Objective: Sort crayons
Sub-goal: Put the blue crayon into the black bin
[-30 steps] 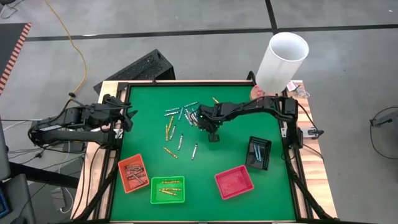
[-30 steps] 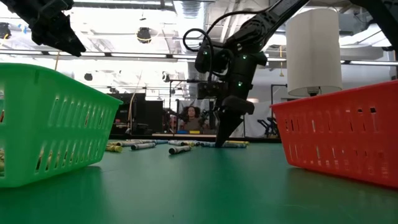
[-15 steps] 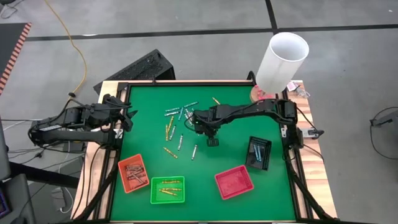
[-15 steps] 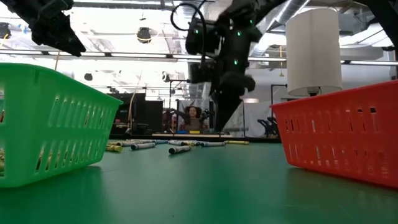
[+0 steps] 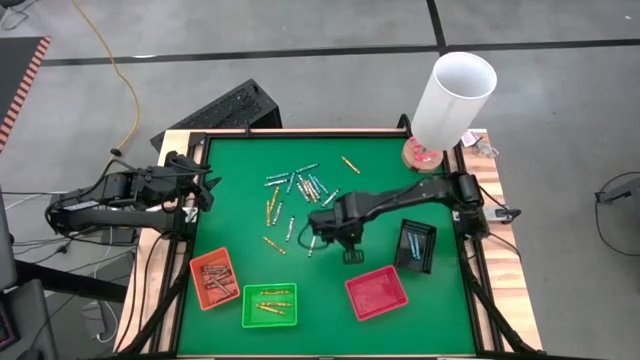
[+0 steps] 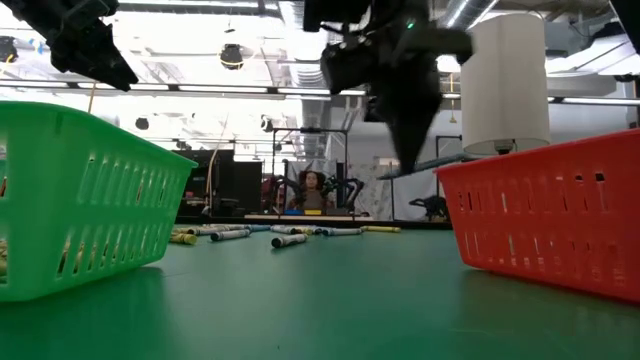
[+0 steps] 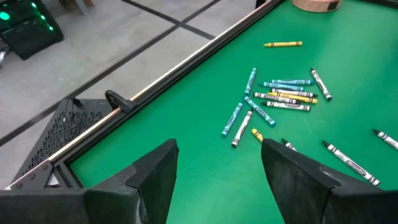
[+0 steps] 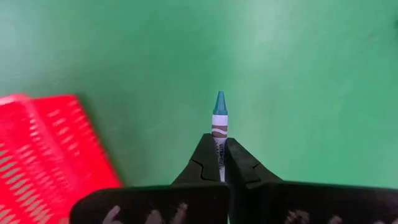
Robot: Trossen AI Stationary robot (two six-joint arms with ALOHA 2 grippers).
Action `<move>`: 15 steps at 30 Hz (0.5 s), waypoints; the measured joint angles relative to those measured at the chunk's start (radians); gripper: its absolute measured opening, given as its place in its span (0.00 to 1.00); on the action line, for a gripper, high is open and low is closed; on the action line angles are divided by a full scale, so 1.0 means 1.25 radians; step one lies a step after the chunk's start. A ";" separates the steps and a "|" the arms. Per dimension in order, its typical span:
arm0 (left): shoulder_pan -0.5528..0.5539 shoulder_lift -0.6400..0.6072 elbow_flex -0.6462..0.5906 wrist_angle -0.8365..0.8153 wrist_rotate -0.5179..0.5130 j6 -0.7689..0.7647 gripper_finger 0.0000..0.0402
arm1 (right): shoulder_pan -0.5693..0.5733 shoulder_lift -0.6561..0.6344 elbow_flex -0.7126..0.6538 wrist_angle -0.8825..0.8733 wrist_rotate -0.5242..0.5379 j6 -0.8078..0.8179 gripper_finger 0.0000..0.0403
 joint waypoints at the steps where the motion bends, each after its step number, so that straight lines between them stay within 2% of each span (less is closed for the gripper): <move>1: 0.000 0.000 0.000 0.000 0.000 0.000 0.56 | 0.013 0.000 0.000 -0.015 -0.001 0.028 0.00; 8: 0.000 0.000 0.000 0.000 0.000 0.000 0.56 | 0.106 -0.031 0.000 -0.114 0.003 0.279 0.00; 12: 0.000 0.000 0.000 0.000 0.000 0.000 0.56 | 0.157 -0.117 -0.024 -0.149 0.051 0.439 0.00; 15: 0.000 0.000 0.000 0.000 0.000 0.000 0.56 | 0.187 -0.205 -0.060 -0.166 0.123 0.607 0.00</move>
